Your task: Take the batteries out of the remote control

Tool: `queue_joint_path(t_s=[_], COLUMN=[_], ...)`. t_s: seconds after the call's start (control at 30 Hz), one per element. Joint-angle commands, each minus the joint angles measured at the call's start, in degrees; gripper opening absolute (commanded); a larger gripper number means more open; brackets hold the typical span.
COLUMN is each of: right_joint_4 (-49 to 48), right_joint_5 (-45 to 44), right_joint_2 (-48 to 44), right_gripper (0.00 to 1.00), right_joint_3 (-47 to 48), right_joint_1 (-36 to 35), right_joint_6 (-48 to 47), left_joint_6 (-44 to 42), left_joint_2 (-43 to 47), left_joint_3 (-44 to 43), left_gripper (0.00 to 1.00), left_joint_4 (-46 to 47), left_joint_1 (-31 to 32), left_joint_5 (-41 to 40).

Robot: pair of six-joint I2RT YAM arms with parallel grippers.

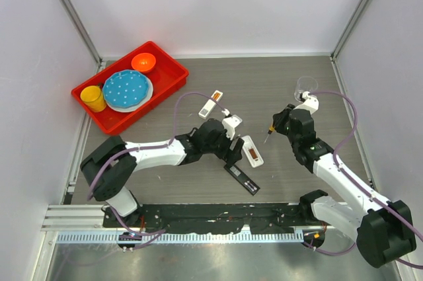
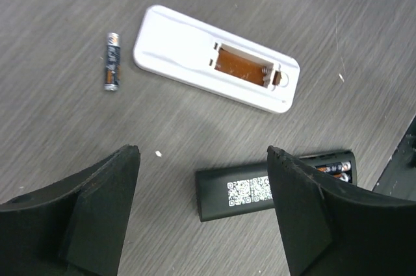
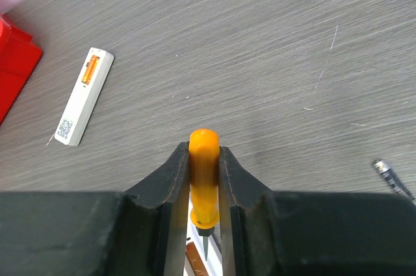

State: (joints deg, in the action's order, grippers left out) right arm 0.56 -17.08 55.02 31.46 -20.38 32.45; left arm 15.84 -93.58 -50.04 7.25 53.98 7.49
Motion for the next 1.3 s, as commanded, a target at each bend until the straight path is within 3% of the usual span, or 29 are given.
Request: queue_joint_path(t_s=[0.0,0.33,0.57,0.8,1.03,1.27], right_joint_4=[-1.0,-0.9,-0.9,-1.0,1.2,4.5], right_joint_5=[1.0,4.9,7.7,11.3,13.3,12.5], right_joint_2=[-1.6,-3.8,-5.5,-6.4,-9.3,-13.1], right_gripper=[0.01,0.01,0.01,0.01,0.01,0.01], right_joint_3=[-0.7,-2.2,-4.0,-5.1,-4.9,-5.4], right_joint_1=[0.3,0.5,0.5,0.5,0.6,0.9], right_joint_6=[-0.2,-0.5,0.2,0.2,-1.4,-3.4], left_joint_6=[-1.2,-5.4,-7.4,-13.0,-22.5,-29.8], left_joint_2=[3.7,6.1,5.8,2.4,-5.0,-0.7], left_joint_3=[1.9,4.1,3.5,-0.7,-9.5,-5.3], left_gripper=[0.86,0.98,0.99,0.98,1.00,1.00], left_joint_4=[5.9,7.6,6.2,-1.2,-15.5,-10.5], left_joint_1=[-0.2,-0.3,-0.3,1.6,6.0,11.9], left_joint_5=[-5.9,-3.4,0.6,11.7,9.9,5.1])
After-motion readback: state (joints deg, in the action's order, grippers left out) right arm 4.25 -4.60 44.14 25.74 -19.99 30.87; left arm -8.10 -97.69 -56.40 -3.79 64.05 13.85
